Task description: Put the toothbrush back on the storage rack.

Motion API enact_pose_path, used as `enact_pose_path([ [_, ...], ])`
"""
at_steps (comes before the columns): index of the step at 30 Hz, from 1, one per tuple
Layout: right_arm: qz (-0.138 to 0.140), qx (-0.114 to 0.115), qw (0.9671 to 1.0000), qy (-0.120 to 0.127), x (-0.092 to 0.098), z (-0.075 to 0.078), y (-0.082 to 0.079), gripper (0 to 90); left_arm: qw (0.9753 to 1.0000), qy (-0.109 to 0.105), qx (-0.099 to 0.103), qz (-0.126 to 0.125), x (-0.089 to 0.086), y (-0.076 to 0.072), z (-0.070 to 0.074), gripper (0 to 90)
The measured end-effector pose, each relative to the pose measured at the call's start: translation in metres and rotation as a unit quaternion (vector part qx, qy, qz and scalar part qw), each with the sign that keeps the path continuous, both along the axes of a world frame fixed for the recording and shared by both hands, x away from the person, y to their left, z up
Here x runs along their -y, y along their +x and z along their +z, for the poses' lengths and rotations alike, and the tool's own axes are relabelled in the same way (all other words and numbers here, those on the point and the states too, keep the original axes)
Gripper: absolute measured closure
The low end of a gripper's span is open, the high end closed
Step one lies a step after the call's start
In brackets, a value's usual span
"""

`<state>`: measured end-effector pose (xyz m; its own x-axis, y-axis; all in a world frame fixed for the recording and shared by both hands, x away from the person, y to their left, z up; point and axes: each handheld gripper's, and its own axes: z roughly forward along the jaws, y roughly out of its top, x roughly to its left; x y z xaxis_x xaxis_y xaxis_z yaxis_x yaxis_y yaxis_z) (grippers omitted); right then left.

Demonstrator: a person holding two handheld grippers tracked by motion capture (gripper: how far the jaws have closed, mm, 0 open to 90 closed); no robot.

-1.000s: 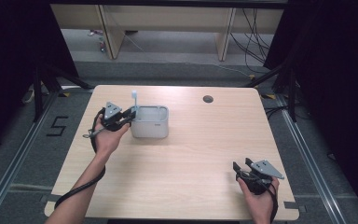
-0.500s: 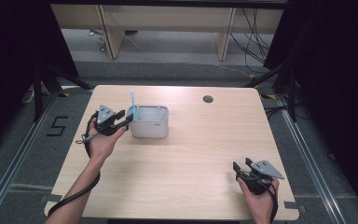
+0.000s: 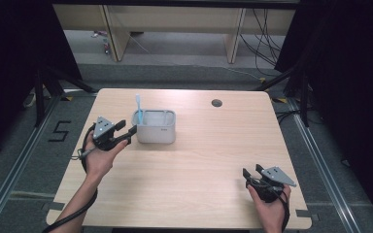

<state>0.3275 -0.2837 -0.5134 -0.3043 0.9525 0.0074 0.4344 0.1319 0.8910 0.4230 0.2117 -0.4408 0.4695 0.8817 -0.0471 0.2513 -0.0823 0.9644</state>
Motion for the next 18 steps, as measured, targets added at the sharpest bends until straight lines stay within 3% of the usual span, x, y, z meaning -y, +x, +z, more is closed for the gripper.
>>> enact_pose_path([
  [18,0.002,-0.002,1.0,0.006,0.0,0.0,0.0,44.9,1.0,0.005,0.0,-0.006,-0.003,-0.036,-0.019,45.9],
])
